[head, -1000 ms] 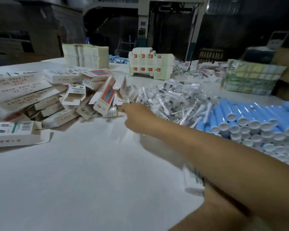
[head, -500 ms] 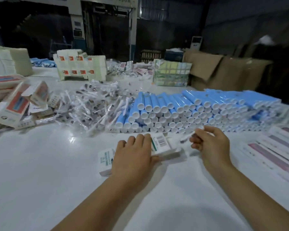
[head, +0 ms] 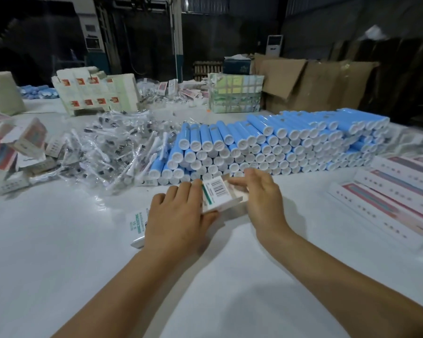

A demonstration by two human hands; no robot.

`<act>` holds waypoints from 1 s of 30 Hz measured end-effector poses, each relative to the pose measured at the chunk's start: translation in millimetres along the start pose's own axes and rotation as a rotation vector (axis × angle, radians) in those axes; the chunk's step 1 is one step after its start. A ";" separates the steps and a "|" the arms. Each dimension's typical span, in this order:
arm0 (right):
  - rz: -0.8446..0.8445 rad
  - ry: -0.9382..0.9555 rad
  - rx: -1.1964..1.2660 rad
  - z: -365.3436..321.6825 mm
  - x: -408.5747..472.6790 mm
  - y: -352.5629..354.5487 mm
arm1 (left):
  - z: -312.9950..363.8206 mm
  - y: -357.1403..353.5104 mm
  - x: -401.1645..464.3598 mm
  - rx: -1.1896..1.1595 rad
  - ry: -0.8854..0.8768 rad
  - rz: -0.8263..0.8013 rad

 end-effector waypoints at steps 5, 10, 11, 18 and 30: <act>0.094 0.013 0.042 1.9 -1.3 25.1 | -11.0 -0.7 2.9 -0.015 0.057 -0.009; -0.057 0.050 -0.016 6.8 -13.0 5.1 | -15.4 -3.1 7.0 -0.009 0.111 -0.029; -0.072 0.047 -0.021 8.5 -14.0 3.7 | -15.5 -4.0 7.1 -0.004 0.113 -0.030; -0.137 0.000 -0.079 14.1 -17.5 -3.1 | -6.0 -4.6 4.9 0.051 0.079 -0.065; -0.212 0.005 -0.243 9.0 -10.8 -8.5 | 6.0 -3.1 -3.2 0.076 -0.013 -0.006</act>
Point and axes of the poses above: each hand's wrist, its own x-axis towards the middle knuckle, its own y-axis out of the back of the hand, z = x × y, the point moved 4 cm from there along x, towards the middle knuckle, and after that the axes turned 2 degrees about x, right-handed, at the moved point
